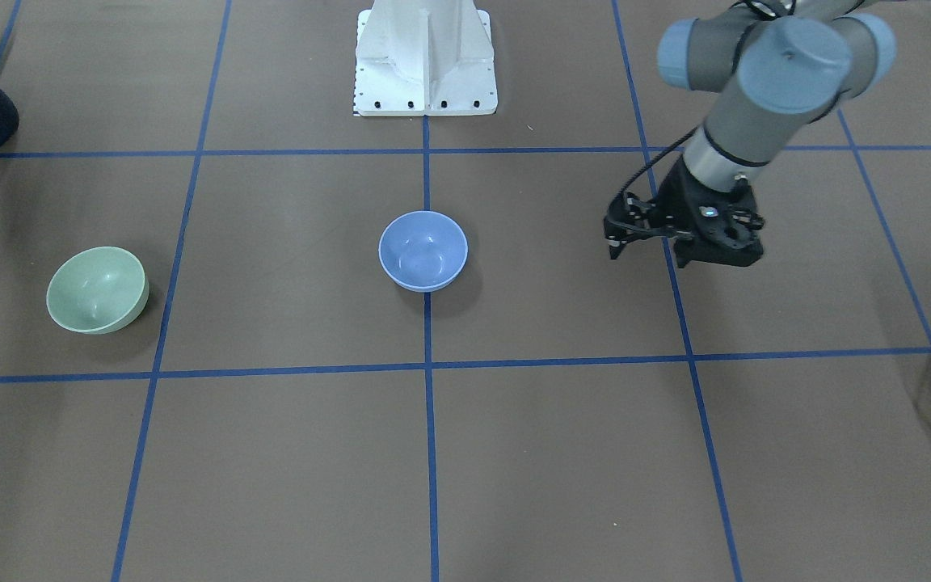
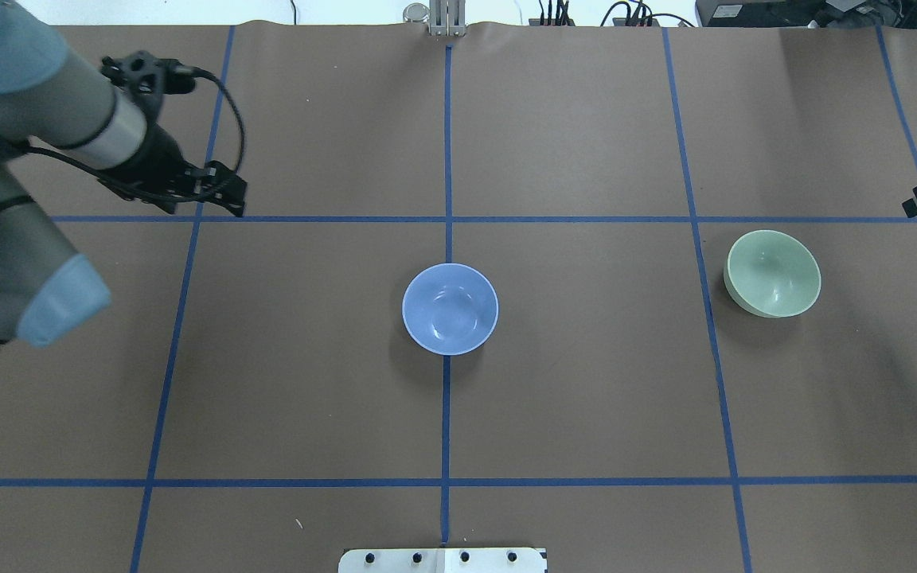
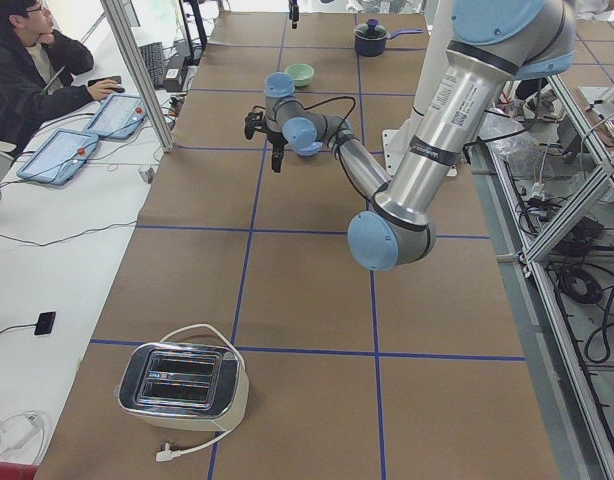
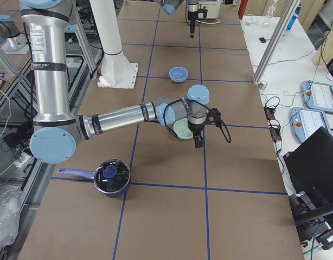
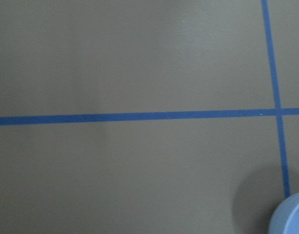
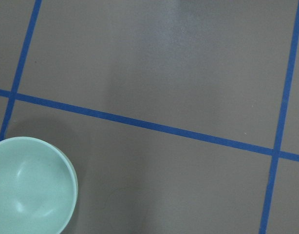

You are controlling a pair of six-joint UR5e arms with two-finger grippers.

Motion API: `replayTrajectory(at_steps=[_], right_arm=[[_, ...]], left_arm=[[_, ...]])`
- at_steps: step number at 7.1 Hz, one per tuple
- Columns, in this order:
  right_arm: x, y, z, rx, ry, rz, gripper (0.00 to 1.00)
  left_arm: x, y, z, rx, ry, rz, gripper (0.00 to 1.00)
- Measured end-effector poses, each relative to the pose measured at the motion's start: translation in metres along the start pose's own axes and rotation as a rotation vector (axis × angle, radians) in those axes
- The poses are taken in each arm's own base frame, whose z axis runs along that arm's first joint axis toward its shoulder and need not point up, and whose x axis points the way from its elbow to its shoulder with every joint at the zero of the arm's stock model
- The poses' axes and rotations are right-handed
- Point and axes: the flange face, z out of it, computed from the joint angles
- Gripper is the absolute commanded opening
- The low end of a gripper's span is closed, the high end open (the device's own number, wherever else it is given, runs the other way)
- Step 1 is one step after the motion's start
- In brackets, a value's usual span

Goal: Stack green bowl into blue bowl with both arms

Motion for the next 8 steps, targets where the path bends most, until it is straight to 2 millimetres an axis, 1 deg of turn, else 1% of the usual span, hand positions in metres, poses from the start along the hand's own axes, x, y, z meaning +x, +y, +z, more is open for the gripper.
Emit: replayTrajectory(at_steps=[1,2,3,4,5,6,7,8], right_arm=[[-0.022,-0.011,0.002,0.003,-0.012,-0.026,1.0],[-0.042,-0.019,0.001,0.01,-0.026,-0.047,1.0],[-0.057,-0.022,0.002,0.011,-0.032,-0.062,1.0],[-0.067,-0.021,0.011,-0.001,-0.023,-0.075,1.0],[-0.075,-0.019,0.027,-0.021,-0.004,-0.091,1.0],[-0.082,-0.018,0.05,-0.042,0.009,-0.114,0.99],[-0.084,-0.017,0.074,-0.046,0.013,-0.142,0.91],[-0.084,-0.015,0.095,-0.048,0.01,-0.163,0.79]], left_arm=[[-0.083,-0.003,-0.024,-0.006,-0.032,0.055,0.98],[-0.161,0.002,-0.042,-0.021,-0.07,0.096,0.98],[-0.24,0.012,-0.06,-0.049,-0.114,0.125,0.98],[-0.313,0.029,-0.08,-0.082,-0.145,0.151,0.99],[-0.37,0.052,-0.095,-0.108,-0.159,0.173,0.99],[-0.406,0.073,-0.102,-0.121,-0.161,0.182,0.99],[-0.419,0.084,-0.104,-0.127,-0.16,0.183,0.99],[-0.425,0.089,-0.104,-0.13,-0.159,0.182,0.99]])
